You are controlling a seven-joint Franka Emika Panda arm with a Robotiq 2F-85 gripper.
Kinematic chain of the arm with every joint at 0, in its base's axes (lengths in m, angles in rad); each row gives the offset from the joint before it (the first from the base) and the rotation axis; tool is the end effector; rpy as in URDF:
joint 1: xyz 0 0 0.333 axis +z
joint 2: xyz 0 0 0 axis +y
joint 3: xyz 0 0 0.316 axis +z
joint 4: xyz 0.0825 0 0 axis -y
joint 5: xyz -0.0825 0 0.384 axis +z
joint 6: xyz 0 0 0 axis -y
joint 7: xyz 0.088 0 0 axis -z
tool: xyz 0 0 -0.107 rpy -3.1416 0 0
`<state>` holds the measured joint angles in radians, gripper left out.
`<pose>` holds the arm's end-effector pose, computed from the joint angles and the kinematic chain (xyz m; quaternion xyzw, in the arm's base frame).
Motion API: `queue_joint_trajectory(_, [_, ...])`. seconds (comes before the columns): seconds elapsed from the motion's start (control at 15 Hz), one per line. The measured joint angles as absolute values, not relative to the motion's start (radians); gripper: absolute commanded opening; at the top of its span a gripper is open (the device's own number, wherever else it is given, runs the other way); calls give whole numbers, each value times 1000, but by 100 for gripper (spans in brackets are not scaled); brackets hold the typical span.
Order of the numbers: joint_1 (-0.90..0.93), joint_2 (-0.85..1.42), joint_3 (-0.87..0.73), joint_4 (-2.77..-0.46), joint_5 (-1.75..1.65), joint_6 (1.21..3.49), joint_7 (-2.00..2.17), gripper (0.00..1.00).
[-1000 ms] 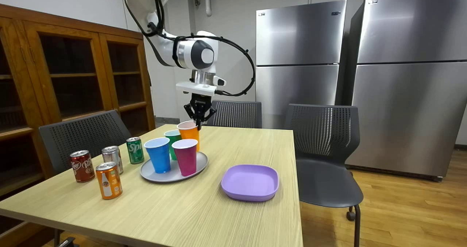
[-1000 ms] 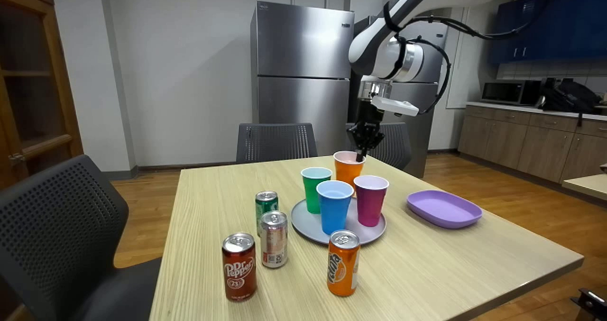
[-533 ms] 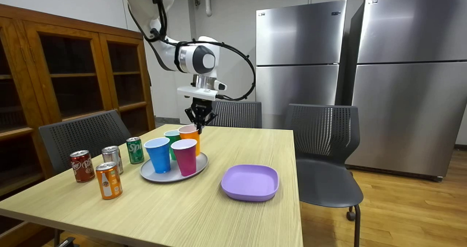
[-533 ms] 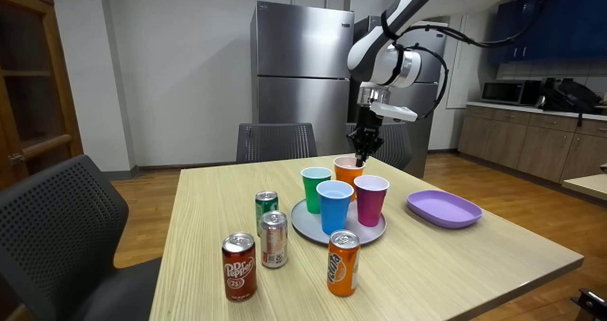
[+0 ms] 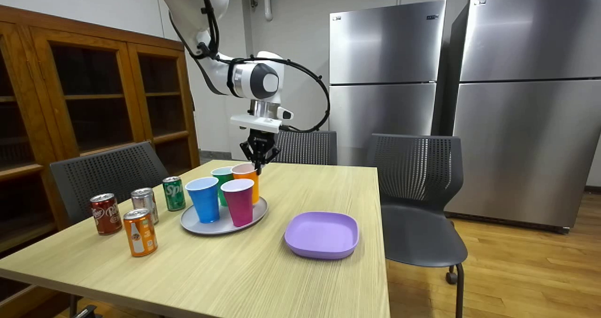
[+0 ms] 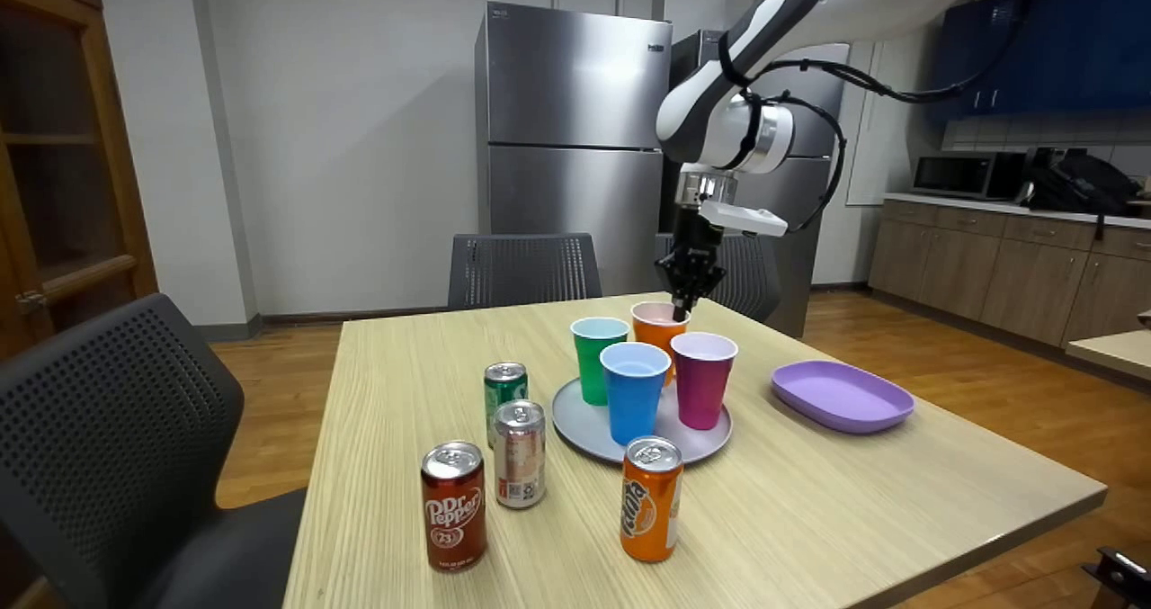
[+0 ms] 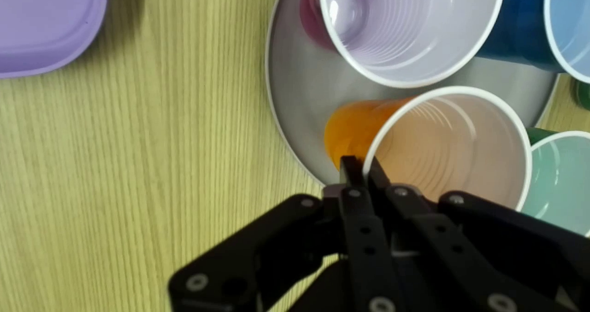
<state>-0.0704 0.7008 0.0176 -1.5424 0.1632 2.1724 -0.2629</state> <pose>0.6984 -0.0324 0.2343 -0.9954 -0.0543 0.0237 0.0759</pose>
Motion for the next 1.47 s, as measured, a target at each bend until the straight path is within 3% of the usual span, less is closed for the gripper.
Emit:
queue_joint_trajectory(1.0, [-79, 746, 18, -1500, 163, 2146, -263, 1])
queue_joint_trajectory(1.13, [-79, 749, 18, -1497, 163, 2145, -263, 31])
queue_joint_trajectory(1.47, [-79, 755, 18, -1488, 163, 2143, -263, 66])
